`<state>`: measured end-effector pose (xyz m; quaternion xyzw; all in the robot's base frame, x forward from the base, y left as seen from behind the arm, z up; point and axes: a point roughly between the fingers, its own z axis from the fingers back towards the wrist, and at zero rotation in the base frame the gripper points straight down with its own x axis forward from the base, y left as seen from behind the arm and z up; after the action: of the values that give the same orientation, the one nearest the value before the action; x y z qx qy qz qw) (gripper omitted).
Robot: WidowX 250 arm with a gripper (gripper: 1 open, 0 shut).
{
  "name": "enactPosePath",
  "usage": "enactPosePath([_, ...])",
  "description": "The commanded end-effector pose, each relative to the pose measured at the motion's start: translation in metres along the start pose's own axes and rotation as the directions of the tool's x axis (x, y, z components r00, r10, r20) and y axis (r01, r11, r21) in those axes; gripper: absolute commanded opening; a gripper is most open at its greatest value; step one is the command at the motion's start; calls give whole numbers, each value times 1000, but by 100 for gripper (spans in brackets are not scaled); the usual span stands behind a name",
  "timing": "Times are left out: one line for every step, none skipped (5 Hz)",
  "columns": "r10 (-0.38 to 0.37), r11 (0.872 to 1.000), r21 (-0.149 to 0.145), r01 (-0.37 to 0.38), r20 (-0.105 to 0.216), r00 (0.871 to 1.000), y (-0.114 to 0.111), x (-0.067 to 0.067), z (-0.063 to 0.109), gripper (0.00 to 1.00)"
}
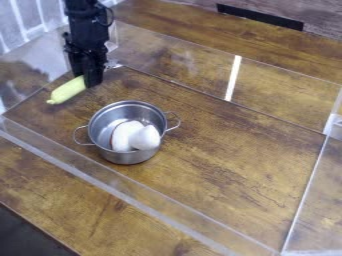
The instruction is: Move the green spoon to the left
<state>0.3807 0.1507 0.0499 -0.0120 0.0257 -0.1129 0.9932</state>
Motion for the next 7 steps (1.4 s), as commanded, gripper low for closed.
enactPosePath([12, 1000, 28, -14, 61, 998, 18, 1, 25, 0])
enactPosePath([0, 1000, 12, -1, 58, 998, 20, 2, 22, 0])
enactPosePath([17, 1000, 6, -18, 60, 998, 18, 4, 33, 100])
enactPosePath([29, 999, 13, -30, 62, 998, 17, 6, 44, 100])
enactPosePath([28, 999, 29, -30, 71, 997, 11, 9, 61, 100])
enactPosePath([26, 999, 39, -30, 78, 997, 5, 12, 74, 100])
enactPosePath([24, 999, 46, -28, 83, 996, -1, 14, 85, 100])
